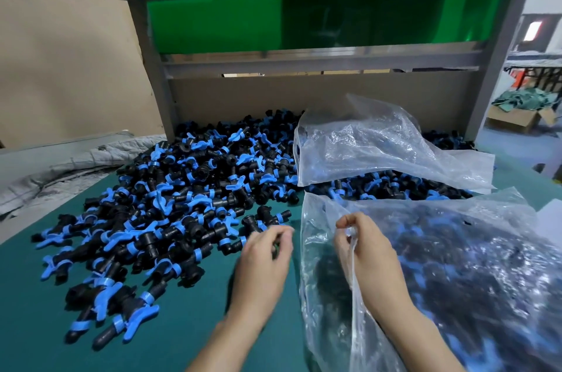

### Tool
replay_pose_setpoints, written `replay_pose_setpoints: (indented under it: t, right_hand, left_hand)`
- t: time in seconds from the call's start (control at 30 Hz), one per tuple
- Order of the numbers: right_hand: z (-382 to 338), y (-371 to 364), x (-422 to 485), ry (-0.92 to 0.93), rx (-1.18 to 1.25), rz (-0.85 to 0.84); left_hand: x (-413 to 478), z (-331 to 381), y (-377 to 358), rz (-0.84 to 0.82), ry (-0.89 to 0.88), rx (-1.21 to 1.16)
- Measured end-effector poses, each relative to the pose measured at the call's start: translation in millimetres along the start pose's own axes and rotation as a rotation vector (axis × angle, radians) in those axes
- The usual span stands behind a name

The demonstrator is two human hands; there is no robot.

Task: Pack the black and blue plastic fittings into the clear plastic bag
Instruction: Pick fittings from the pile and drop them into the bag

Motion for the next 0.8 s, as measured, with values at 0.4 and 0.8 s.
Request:
replay_pose_setpoints:
  t: [0.4,0.8]
  right_hand:
    - [8,-10,1,0.058,-0.18,-0.079]
    - [12,-12,1,0.074,-0.201,-0.082]
  left_hand:
    - [23,-37,20,0.134,0.122,0.693]
    - [15,-55,23,0.025,0.1,0.878]
Point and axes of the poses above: each hand's wrist, its own x-axis towards the middle knuckle, its own y-axis out of the back of the hand, z = x × y, the point moved 9 cm from there along x, towards the middle knuckle, and after that the axes turned 9 degrees about x, right-handed, at the moved point
